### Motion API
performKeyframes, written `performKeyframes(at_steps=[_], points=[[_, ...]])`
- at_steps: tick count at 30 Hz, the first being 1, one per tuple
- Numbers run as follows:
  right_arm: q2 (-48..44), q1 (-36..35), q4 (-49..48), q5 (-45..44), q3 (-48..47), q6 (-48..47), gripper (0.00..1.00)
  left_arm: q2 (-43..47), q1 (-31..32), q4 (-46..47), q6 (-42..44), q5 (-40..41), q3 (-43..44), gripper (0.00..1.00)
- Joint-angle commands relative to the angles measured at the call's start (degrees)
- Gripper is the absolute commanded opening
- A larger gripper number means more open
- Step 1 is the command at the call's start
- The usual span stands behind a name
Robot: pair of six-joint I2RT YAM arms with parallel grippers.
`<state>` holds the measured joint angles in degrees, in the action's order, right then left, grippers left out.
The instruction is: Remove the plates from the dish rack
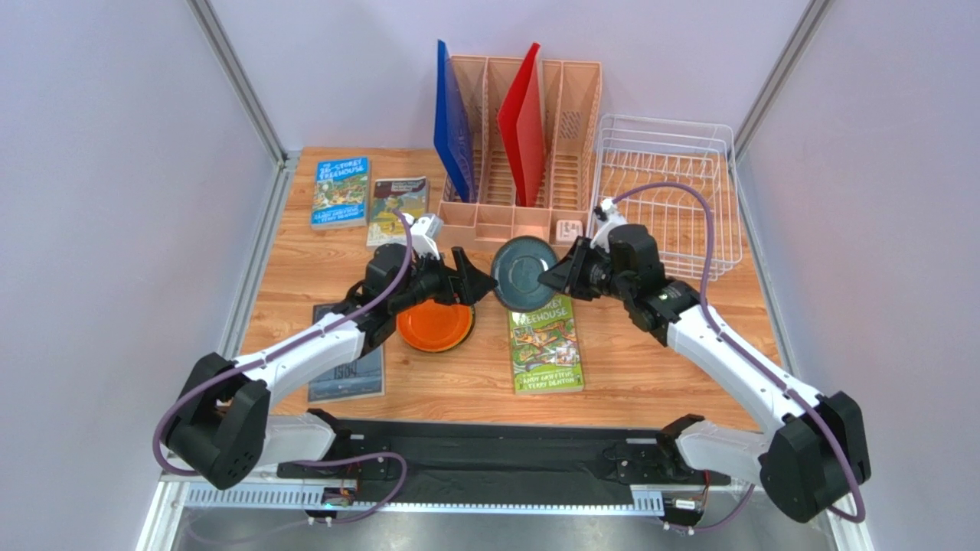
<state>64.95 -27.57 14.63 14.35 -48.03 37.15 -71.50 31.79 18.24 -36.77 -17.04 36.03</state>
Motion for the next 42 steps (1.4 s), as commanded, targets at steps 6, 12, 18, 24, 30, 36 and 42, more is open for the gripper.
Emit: performKeyframes(at_steps=[6, 12, 18, 24, 30, 36, 42], points=[[5.71, -4.86, -16.74, 4.98, -1.36, 6.27, 0.00, -1.88, 0.03, 7.69, -2.16, -0.81, -0.70, 0.93], [4.14, -5.03, -19.73, 5.43, -1.28, 7.85, 0.00, -0.48, 0.03, 8.48, -2.42, 1.83, -3.59, 0.92], [6.06, -5.03, -25.77, 8.85, 1.00, 12.75, 0.00, 1.37, 0.03, 11.47, -2.69, 2.36, -4.74, 0.78], [9.93, -5.03, -36.86, 15.18, 4.70, 20.23, 0.00, 0.75, 0.03, 15.68, -4.01, 0.34, -5.18, 0.49], [12.04, -5.03, -37.75, 16.06, 4.35, 20.16, 0.00, 0.93, 0.03, 15.51, -4.36, 1.56, -6.32, 0.00], [15.99, -5.03, -39.86, 19.13, 3.30, 21.39, 0.12, 0.75, 0.03, 14.28, -3.22, 2.00, -7.11, 0.00], [14.52, -4.60, -27.76, 13.61, 1.02, 14.55, 0.53, 8.03, -0.06, 6.48, -0.42, 13.24, -9.67, 0.00]])
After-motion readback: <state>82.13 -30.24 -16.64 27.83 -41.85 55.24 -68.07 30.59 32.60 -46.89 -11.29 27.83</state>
